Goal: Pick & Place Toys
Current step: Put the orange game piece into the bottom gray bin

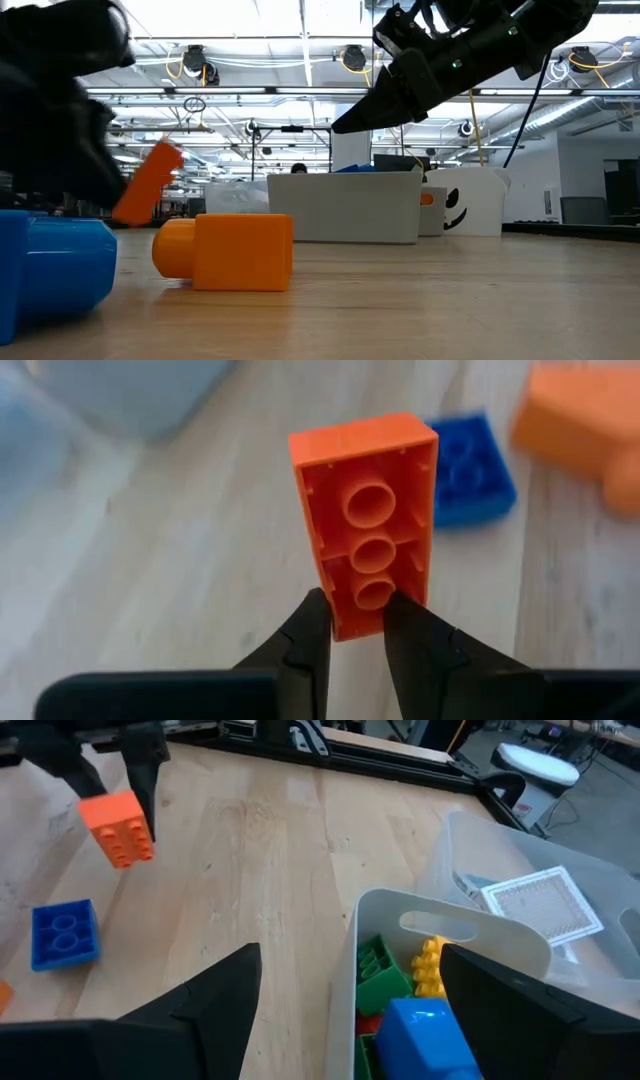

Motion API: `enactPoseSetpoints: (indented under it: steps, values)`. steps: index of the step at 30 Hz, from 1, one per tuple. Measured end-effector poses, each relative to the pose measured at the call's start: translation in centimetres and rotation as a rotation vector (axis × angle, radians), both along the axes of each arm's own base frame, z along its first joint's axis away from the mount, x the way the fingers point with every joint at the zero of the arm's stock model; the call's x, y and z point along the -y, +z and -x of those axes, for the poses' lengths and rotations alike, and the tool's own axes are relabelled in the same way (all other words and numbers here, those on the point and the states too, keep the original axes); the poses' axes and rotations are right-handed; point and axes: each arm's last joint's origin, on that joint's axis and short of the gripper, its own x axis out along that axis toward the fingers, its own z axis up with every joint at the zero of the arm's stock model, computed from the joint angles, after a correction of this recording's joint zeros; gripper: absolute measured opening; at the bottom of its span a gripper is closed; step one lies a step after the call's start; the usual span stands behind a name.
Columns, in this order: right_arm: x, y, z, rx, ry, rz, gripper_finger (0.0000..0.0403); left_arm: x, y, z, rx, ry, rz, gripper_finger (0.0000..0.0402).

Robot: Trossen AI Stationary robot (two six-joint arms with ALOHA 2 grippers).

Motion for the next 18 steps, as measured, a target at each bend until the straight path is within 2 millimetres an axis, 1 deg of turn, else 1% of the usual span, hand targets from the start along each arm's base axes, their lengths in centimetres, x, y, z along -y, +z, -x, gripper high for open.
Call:
enactPoseSetpoints:
  steps: [3,8,13,18]
  values:
    - [-0.1,0.4,0.3,-0.001,0.013,0.024,0.0281,-0.5,0.5,-1.4,0.064,-0.025,-0.046,0.0076]
    - [-0.5,1.9,0.8,0.060,0.015,-0.018,0.0281,-1.9,1.7,-4.1,0.182,-0.073,-0.166,0.0076]
    - [-1.2,2.2,0.7,0.111,0.011,-0.108,0.0281,-4.2,3.1,-6.6,0.258,-0.088,-0.278,0.0076]
    - [-1.6,2.6,0.6,0.147,0.080,-0.171,0.0281,-6.3,4.2,-8.2,0.315,-0.078,-0.359,0.0076]
